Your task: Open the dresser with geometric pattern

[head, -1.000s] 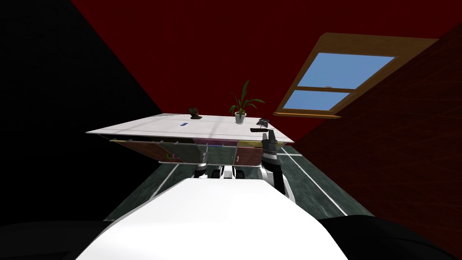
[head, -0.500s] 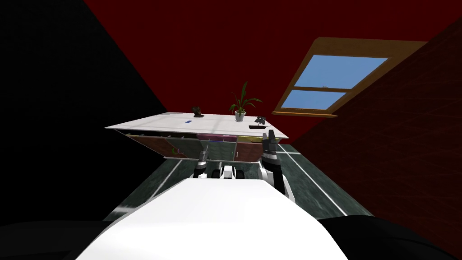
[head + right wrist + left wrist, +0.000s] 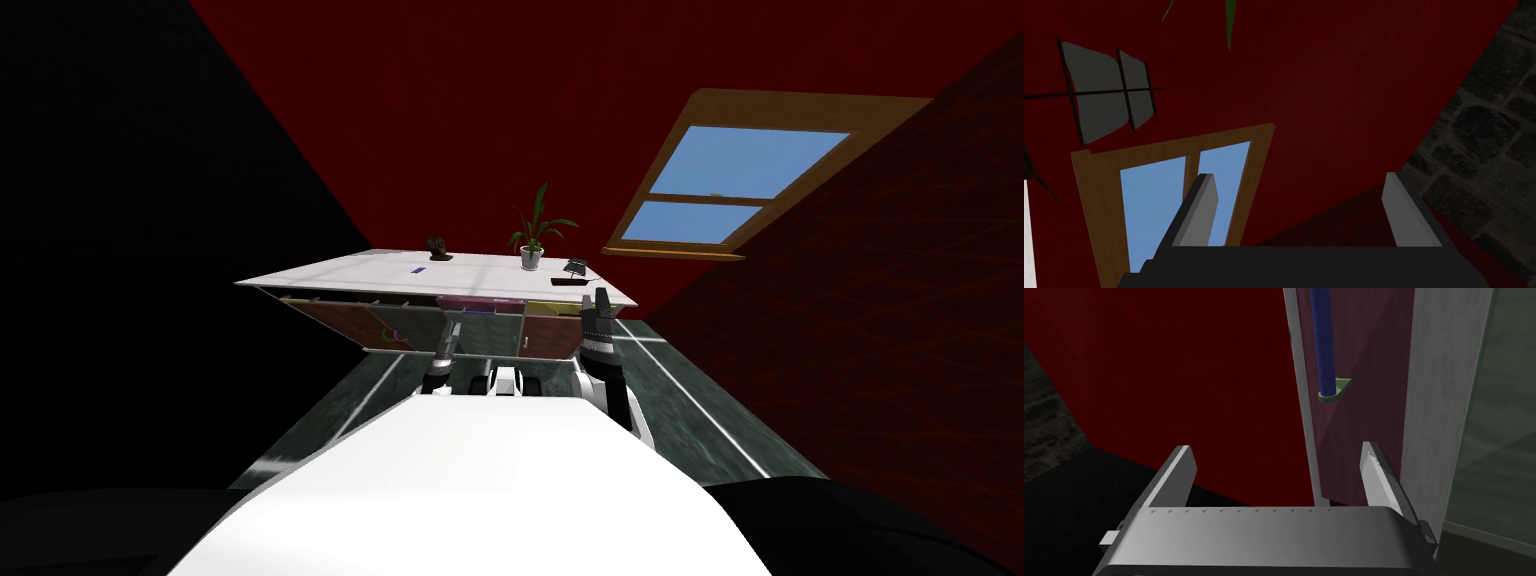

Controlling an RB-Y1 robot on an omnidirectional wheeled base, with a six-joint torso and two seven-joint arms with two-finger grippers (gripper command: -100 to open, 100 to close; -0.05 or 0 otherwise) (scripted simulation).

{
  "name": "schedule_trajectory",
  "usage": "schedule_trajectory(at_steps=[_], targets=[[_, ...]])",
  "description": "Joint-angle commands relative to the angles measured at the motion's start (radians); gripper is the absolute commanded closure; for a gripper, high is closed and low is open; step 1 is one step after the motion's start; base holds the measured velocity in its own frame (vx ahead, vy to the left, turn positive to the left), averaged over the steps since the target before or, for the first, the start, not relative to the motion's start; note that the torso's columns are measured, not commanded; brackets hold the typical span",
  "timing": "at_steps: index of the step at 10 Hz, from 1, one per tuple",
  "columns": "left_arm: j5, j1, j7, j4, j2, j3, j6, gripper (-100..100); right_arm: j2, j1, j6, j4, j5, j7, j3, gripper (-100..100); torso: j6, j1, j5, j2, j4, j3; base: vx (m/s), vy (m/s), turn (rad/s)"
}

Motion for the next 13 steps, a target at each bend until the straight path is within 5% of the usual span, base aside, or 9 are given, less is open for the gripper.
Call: schedule_trajectory(at_steps=[1, 5, 12, 13], targets=[[0.005, 0.002, -0.003, 0.037, 0.011, 0.002, -0.041, -100, 0.0, 0.0, 0.0, 0.0, 0.0, 0.0, 0.0, 0, 0.0, -0.001, 0.0, -0.001, 0.0, 0.0, 0.143, 0.005, -0.018], [0.008, 0.001, -0.006, 0.068, -0.083, 0.003, -0.06, -100, 0.0, 0.0, 0.0, 0.0, 0.0, 0.0, 0.0, 0, 0.0, 0.0, 0.0, 0.008, 0.002, 0.004, 0.096, 0.003, -0.006], [0.009, -0.025, -0.001, 0.005, -0.069, 0.007, 0.039, -100, 0.0, 0.0, 0.0, 0.0, 0.0, 0.0, 0.0, 0, 0.0, -0.002, -0.003, 0.005, 0.005, 0.002, 0.003, -0.005, 0.001], [0.01, -0.027, -0.002, 0.021, -0.069, 0.008, 0.012, 100, 0.0, 0.0, 0.0, 0.0, 0.0, 0.0, 0.0, 0, 0.0, -0.002, -0.002, 0.006, 0.003, 0.003, 0.0, 0.0, 0.0]])
